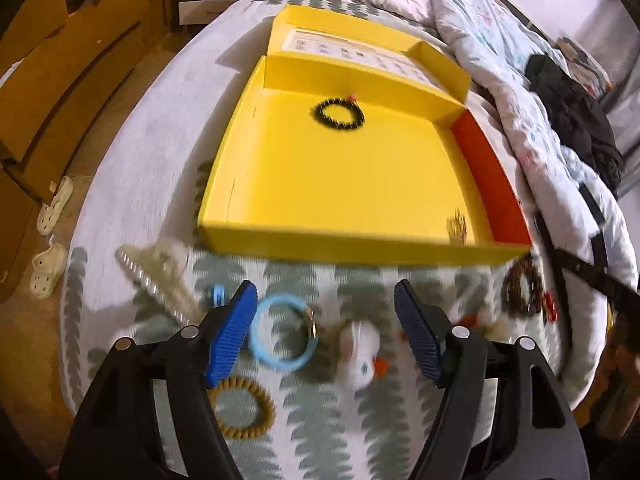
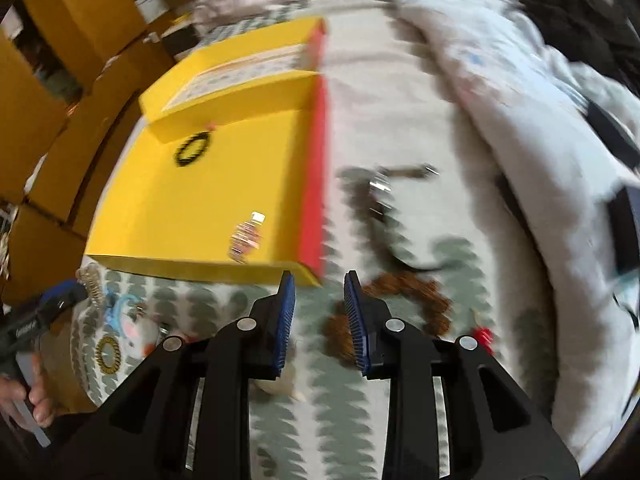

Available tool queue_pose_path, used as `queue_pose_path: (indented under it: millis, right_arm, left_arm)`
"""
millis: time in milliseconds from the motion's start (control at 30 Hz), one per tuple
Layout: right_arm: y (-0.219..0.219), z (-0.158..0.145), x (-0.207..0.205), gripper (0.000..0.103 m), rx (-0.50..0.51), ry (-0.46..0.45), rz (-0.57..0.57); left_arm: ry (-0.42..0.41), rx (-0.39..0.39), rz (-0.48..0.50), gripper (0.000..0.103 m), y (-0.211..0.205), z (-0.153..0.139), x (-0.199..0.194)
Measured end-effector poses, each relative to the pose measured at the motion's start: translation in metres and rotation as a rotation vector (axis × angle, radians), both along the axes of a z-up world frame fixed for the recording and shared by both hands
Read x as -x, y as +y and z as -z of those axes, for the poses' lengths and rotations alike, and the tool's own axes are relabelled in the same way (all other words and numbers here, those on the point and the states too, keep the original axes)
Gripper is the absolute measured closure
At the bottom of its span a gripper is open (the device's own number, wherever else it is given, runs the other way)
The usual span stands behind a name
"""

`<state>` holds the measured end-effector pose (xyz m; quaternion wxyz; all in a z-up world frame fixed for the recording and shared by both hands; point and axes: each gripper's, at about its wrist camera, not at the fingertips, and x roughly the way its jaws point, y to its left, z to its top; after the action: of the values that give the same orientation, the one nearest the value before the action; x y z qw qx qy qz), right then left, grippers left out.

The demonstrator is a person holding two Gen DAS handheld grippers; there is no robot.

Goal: Organize jewelry

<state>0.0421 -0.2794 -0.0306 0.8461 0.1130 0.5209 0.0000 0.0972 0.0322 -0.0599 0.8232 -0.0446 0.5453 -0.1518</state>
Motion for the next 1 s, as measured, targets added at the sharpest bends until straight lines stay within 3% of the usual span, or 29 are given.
queue_pose_path:
  millis: [167, 300, 467, 700, 933, 1000]
  right_arm:
    - [0.03, 0.014, -0.041, 0.073, -0.022, 0.04, -0.089]
    - [0.048, 0.032, -0.066, 0.073, 0.04, 0.136, -0.138]
    - [0.06, 0.044, -0.093, 0.073, 0.092, 0.196, -0.165]
    - [0.074, 0.067, -0.11, 0.073, 0.107, 0.25, -0.201]
    - [0.081, 0.072, -0.114, 0.073, 0.146, 0.266, -0.198]
    - [0.082, 0.076, -0.115, 0.068, 0.149, 0.276, -0.199]
  left_arm:
    - [-0.006, -0.045, -0.015, 0.032, -0.015, -0.006, -0.041]
    - [-0.012, -0.049, -0.037, 0.03, -0.023, -0.006, -0.076]
    - [0.04, -0.028, -0.06, 0.03, -0.033, 0.009, -0.114]
    - [0.082, -0.038, -0.069, 0.03, -0.047, 0.026, -0.15]
    - [0.129, -0.038, -0.093, 0.03, -0.051, 0.045, -0.172]
    - [0.139, -0.038, -0.101, 0.03, -0.051, 0.051, -0.178]
